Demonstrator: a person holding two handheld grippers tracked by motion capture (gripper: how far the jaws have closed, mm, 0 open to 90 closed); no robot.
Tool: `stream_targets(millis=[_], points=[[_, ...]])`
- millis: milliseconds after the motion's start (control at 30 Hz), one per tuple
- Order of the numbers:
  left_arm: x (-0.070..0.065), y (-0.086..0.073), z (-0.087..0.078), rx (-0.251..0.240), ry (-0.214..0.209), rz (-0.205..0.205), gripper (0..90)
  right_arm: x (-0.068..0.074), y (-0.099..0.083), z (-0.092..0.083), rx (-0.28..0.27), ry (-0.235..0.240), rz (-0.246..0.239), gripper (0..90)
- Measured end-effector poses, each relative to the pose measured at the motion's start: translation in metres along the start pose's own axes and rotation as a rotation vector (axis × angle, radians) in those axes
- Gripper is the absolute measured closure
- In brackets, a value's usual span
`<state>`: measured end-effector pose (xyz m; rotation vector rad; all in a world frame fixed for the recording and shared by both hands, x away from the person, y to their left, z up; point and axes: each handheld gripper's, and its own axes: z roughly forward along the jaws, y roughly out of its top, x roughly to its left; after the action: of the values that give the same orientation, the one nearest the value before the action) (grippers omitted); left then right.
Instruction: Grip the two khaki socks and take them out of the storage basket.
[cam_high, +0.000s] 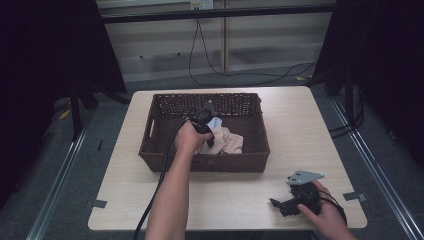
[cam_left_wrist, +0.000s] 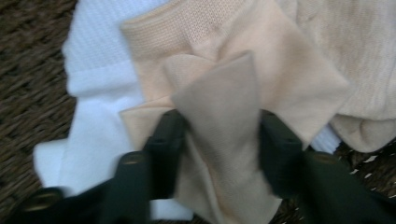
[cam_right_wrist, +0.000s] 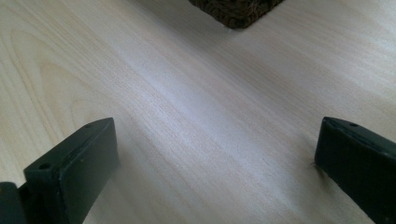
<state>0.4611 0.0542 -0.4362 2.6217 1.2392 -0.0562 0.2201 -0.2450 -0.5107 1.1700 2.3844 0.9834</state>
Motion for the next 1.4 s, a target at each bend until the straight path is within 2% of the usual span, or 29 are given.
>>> stream_targets(millis=[33,133,233,300,500,533,600,633,667,733,867,1033,1067,1100,1133,1167,1200,1267,1400], points=[[0.002,-0.001,-0.006,0.004,-0.003,0.005,67.5,0.000,0.000,0.000,0.000,0.000,-0.001,0.0],[0.004,-0.003,-0.013,0.006,0.003,0.012,68.4,0.000,0.000,0.000,0.000,0.000,-0.001,0.0],[0.010,-0.009,-0.027,-0.039,-0.016,-0.010,67.0,0.000,0.000,0.000,0.000,0.000,0.000,0.0],[0.011,-0.010,-0.029,-0.049,-0.023,-0.015,64.2,0.000,0.000,0.000,-0.001,0.000,-0.002,0.0],[0.014,-0.012,-0.030,-0.025,-0.036,-0.019,67.2,0.000,0.000,0.000,-0.001,-0.001,0.000,0.0],[0.014,-0.012,-0.030,-0.026,-0.049,-0.019,66.2,0.000,0.000,0.000,0.000,0.000,0.001,0.0],[0.014,-0.012,-0.030,-0.029,-0.048,-0.023,58.2,0.000,0.000,0.000,-0.001,0.000,-0.002,0.0],[0.014,-0.012,-0.029,-0.019,-0.054,-0.015,64.1,0.000,0.000,0.000,-0.002,-0.001,-0.004,0.0],[0.014,-0.012,-0.029,-0.019,-0.054,-0.015,64.8,0.000,0.000,0.000,-0.002,-0.001,-0.004,0.0],[0.015,-0.013,-0.029,-0.015,-0.055,-0.010,72.6,0.000,0.000,0.000,-0.001,0.000,-0.002,0.0],[0.015,-0.015,-0.034,0.000,-0.057,-0.007,78.5,0.000,0.000,0.000,-0.001,0.000,-0.002,0.0],[0.017,-0.018,-0.054,0.004,-0.055,-0.006,79.3,0.000,0.000,0.000,-0.002,-0.001,-0.004,0.0],[0.017,-0.018,-0.054,0.004,-0.055,-0.006,79.3,0.000,0.000,0.000,-0.002,-0.001,-0.004,0.0],[0.017,-0.018,-0.063,-0.003,-0.047,0.006,79.3,0.000,0.000,0.000,-0.001,0.000,-0.003,0.0],[0.017,-0.018,-0.063,-0.003,-0.047,0.006,79.3,0.000,0.000,0.000,-0.001,0.000,-0.003,0.0],[0.017,-0.018,-0.071,-0.022,-0.039,0.004,79.3,0.000,0.000,0.000,-0.002,-0.001,-0.004,0.0],[0.017,-0.018,-0.071,-0.022,-0.039,0.004,79.3,0.000,0.000,0.000,-0.002,-0.001,-0.004,0.0],[0.017,-0.018,-0.083,-0.046,-0.045,0.003,79.3,0.000,0.000,0.000,-0.002,-0.001,-0.005,0.0],[0.016,-0.018,-0.091,-0.045,-0.043,0.005,79.5,0.000,0.000,0.000,-0.002,0.000,-0.004,0.0]])
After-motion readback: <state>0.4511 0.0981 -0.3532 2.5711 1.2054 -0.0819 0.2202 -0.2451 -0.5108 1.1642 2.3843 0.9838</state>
